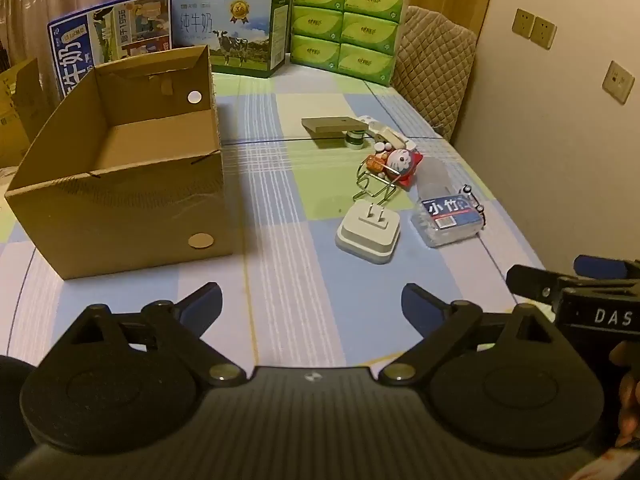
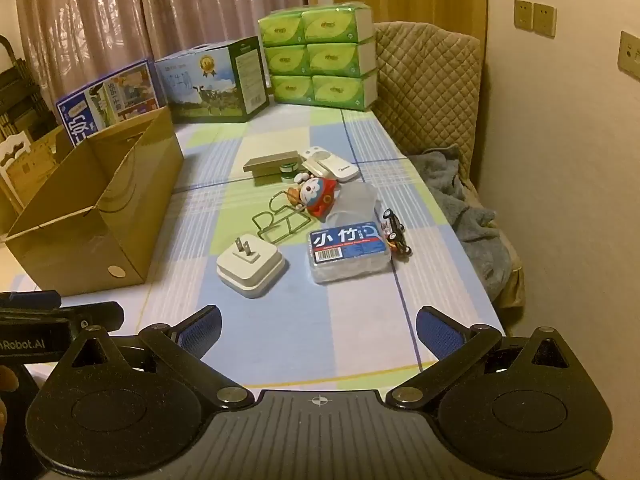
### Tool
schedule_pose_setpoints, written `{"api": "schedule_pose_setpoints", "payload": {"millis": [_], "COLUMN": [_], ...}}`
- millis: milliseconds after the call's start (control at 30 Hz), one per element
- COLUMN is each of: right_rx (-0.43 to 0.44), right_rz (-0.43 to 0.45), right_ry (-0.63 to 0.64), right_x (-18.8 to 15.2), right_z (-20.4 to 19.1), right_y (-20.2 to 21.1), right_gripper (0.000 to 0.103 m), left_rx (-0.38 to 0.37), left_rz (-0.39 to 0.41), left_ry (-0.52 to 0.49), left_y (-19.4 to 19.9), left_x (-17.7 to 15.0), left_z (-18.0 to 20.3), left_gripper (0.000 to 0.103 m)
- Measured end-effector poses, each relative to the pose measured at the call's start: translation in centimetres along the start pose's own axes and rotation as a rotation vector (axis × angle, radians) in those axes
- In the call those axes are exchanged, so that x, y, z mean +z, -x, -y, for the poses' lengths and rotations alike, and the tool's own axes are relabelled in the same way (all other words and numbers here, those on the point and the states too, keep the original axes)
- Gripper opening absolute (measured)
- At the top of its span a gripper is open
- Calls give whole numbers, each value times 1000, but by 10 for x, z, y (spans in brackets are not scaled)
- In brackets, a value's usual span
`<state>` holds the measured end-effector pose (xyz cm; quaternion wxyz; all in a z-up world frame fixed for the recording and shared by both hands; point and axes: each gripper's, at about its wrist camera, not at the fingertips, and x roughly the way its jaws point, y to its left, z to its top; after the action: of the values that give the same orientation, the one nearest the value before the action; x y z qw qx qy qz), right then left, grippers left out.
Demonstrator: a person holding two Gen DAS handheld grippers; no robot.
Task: Organize rigid objects
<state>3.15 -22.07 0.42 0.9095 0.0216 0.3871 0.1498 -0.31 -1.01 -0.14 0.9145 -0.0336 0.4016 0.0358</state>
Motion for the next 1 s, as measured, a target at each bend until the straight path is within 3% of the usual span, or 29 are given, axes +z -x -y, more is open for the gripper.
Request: {"api": "schedule_pose_setpoints", "payload": {"millis": [167,1000], "right_rx": [-3,-9], "right_rz": [-2,-5], "right_ry": [5,12], "right_x": [0,0], "right_z": [2,0], "right_y": [1,-2], "right_gripper": [101,101], "left_rx": [-33,-35], "left_rz": [-15,-5], "left_ry": [55,40], "left_y": [-9,-2], "left_x": [1,1], "left_z": [-3,-7], "left_gripper": [94,94]}}
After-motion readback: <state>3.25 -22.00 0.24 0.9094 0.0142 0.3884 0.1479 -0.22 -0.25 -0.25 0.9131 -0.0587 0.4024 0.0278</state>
